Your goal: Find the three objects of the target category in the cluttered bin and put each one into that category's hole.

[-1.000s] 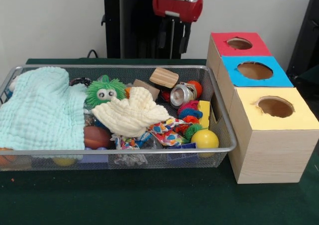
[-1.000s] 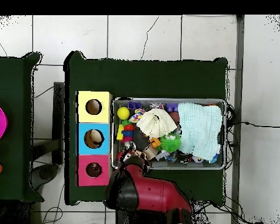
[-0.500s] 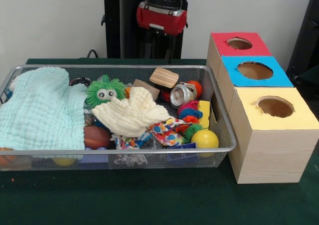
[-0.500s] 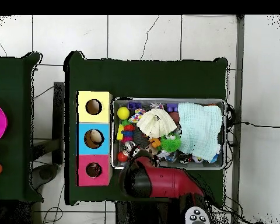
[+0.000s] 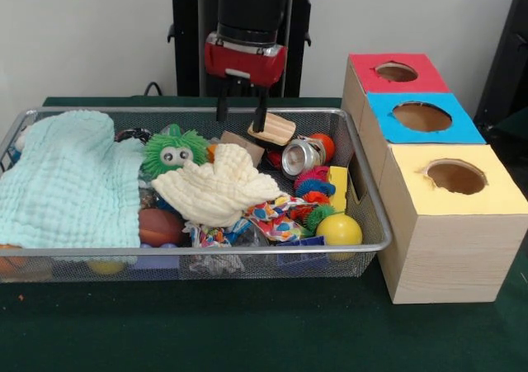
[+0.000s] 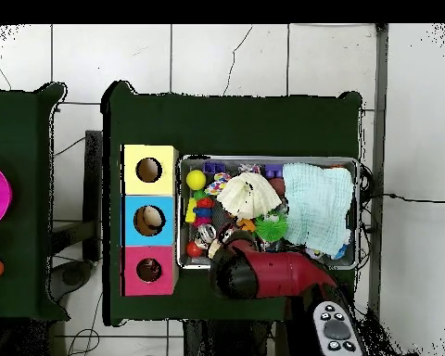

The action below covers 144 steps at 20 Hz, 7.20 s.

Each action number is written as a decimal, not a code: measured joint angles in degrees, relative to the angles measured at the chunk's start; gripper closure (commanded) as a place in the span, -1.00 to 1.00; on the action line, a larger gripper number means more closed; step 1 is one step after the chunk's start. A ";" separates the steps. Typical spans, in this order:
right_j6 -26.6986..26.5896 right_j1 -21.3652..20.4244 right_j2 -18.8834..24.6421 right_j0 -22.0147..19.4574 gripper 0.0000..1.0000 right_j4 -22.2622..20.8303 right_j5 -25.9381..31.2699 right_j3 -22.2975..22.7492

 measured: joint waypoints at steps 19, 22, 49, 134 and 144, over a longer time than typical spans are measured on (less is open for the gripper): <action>-4.39 3.31 23.94 -27.19 -1.00 -18.38 6.70 -0.58; -7.41 2.50 28.50 -30.14 -1.00 -18.41 11.77 -0.56; -19.60 0.32 43.90 -40.16 -1.00 -18.56 22.01 -2.83; -3.09 1.08 19.44 -28.87 -1.00 -16.99 14.74 -8.06; -6.21 3.03 24.19 -32.12 -1.00 -17.95 15.18 -8.05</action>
